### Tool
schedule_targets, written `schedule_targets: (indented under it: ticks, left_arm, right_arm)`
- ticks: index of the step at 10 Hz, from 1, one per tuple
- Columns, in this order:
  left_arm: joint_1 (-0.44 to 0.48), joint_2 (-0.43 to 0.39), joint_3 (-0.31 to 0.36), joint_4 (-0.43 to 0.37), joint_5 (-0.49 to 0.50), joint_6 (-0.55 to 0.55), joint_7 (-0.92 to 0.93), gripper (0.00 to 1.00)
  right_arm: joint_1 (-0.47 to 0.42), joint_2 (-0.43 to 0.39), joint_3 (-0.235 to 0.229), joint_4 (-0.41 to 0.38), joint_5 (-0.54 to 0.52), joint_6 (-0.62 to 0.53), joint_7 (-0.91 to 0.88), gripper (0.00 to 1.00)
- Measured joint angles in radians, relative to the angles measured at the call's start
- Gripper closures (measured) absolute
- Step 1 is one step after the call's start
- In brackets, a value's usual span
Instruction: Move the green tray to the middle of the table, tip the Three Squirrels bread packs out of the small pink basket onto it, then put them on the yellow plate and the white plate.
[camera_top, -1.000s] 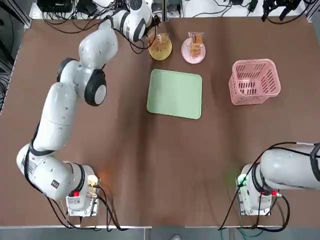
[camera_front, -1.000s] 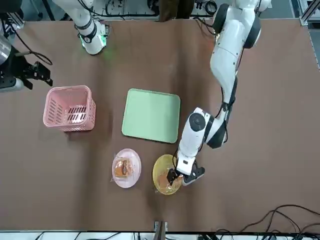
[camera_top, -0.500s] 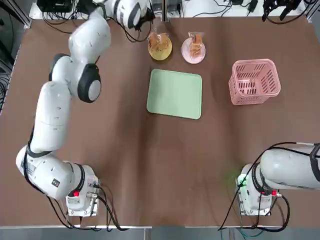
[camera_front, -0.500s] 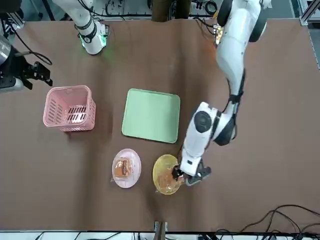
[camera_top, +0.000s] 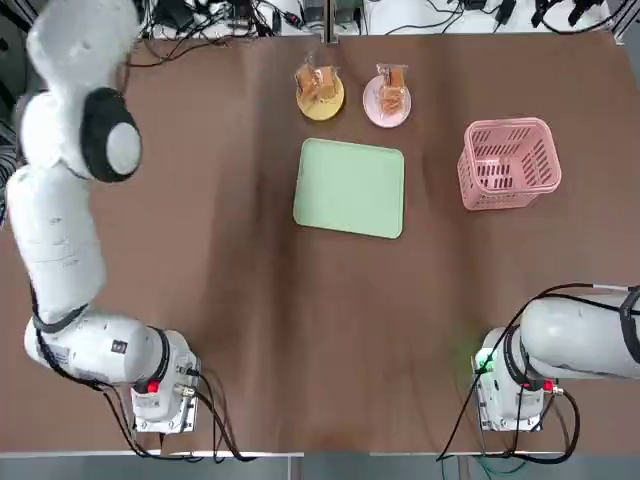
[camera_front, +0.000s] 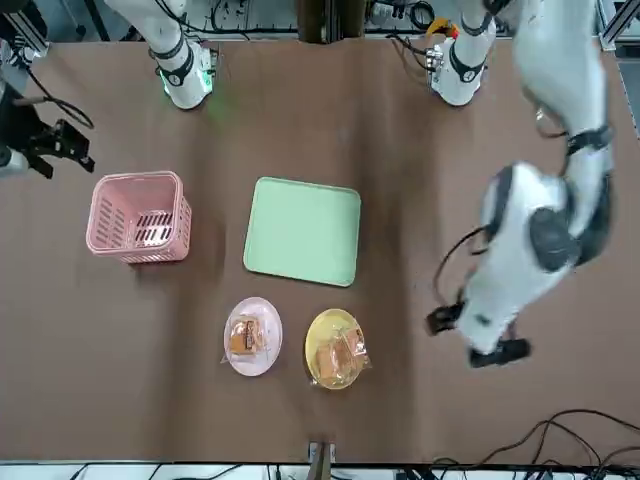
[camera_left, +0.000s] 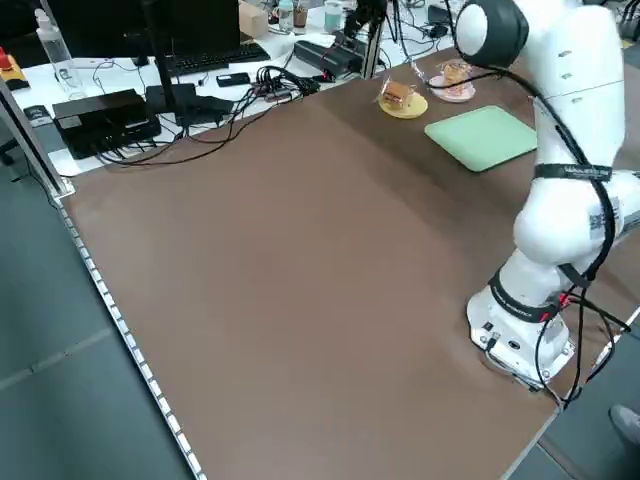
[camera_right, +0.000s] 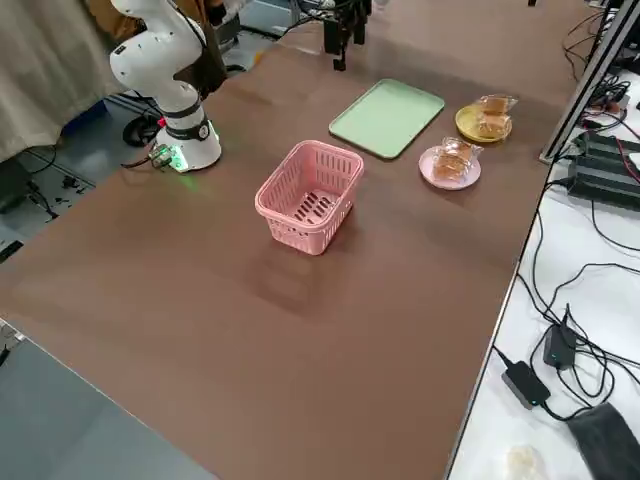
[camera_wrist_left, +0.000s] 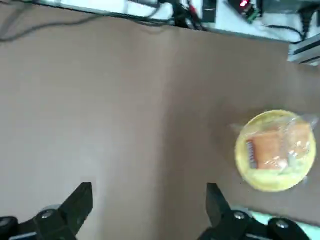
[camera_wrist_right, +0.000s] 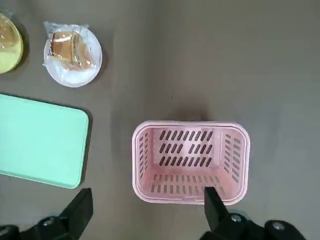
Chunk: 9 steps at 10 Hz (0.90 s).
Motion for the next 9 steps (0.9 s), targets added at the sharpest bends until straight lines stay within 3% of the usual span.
schedule_targets:
  ticks: [2, 4, 7, 9]
  left_arm:
    - [0.107, -0.226, -0.002, -0.181, -0.001, -0.038, 0.172, 0.00]
    - [0.166, -0.395, -0.003, -0.265, -0.001, -0.135, 0.237, 0.00]
    - [0.225, -0.502, 0.008, -0.306, -0.108, -0.158, 0.265, 0.00]
    - [0.148, -0.512, 0.085, -0.332, -0.137, -0.157, 0.266, 0.00]
  right_arm:
    - [-0.001, 0.000, -0.002, 0.040, 0.000, -0.037, 0.006, 0.01]
    - [-0.001, 0.001, 0.005, 0.047, -0.016, -0.075, 0.089, 0.01]
    - [0.000, 0.007, 0.010, 0.015, -0.033, -0.084, 0.141, 0.01]
    - [0.000, 0.006, 0.010, 0.016, -0.033, -0.079, 0.142, 0.01]
